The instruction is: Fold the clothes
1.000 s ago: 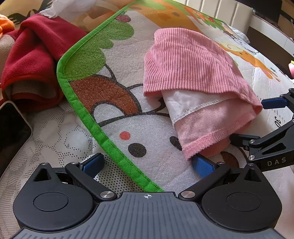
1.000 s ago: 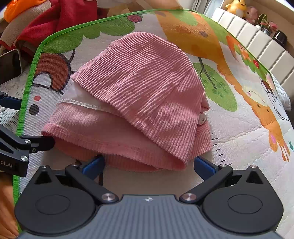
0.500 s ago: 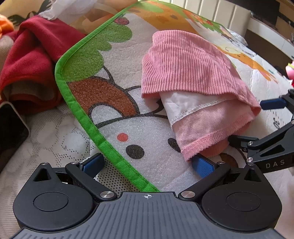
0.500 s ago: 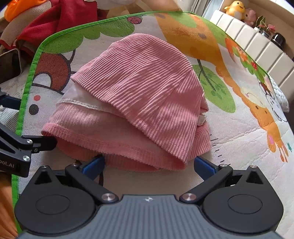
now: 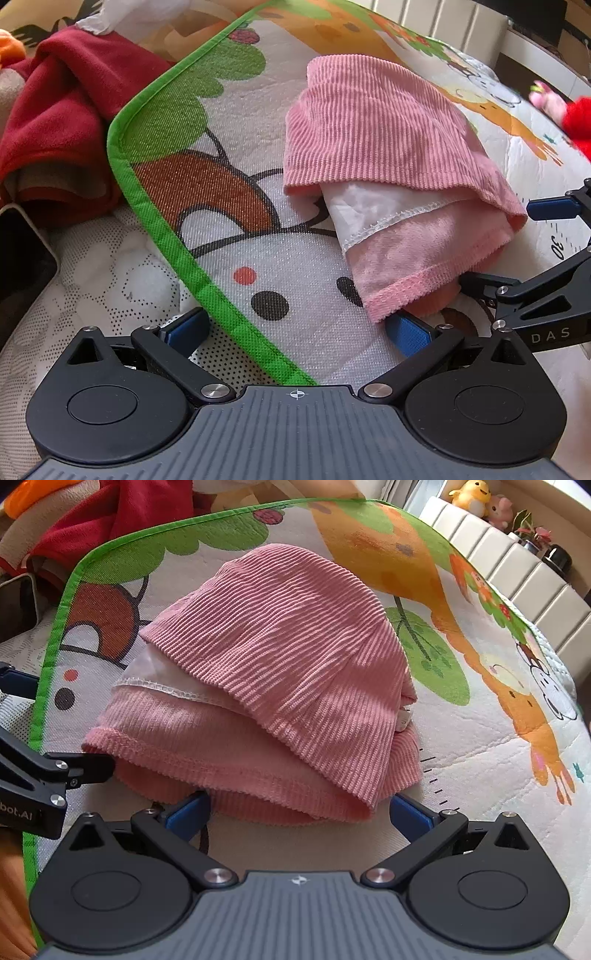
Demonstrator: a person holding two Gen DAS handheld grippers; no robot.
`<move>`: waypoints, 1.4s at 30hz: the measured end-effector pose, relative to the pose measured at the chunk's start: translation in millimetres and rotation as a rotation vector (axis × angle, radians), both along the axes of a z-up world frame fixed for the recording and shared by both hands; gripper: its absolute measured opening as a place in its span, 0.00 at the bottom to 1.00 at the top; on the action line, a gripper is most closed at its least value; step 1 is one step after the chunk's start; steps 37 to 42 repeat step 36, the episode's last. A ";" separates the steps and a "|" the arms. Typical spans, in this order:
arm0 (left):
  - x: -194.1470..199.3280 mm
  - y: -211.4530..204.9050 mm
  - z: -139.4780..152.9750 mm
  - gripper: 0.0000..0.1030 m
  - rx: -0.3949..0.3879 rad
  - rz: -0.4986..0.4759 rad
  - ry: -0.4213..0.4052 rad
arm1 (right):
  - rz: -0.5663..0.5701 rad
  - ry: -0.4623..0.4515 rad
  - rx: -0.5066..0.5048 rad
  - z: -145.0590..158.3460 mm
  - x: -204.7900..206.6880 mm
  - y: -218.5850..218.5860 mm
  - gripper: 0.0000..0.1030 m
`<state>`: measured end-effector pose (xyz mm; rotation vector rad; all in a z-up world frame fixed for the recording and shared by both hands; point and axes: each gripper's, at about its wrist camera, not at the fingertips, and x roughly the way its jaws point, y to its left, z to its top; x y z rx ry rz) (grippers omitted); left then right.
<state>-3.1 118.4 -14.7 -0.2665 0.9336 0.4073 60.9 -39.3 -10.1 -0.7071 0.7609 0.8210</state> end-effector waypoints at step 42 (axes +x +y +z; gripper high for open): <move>11.6 4.3 38.1 1.00 0.062 -0.066 0.072 | -0.015 0.122 -0.021 26.6 1.9 7.7 1.00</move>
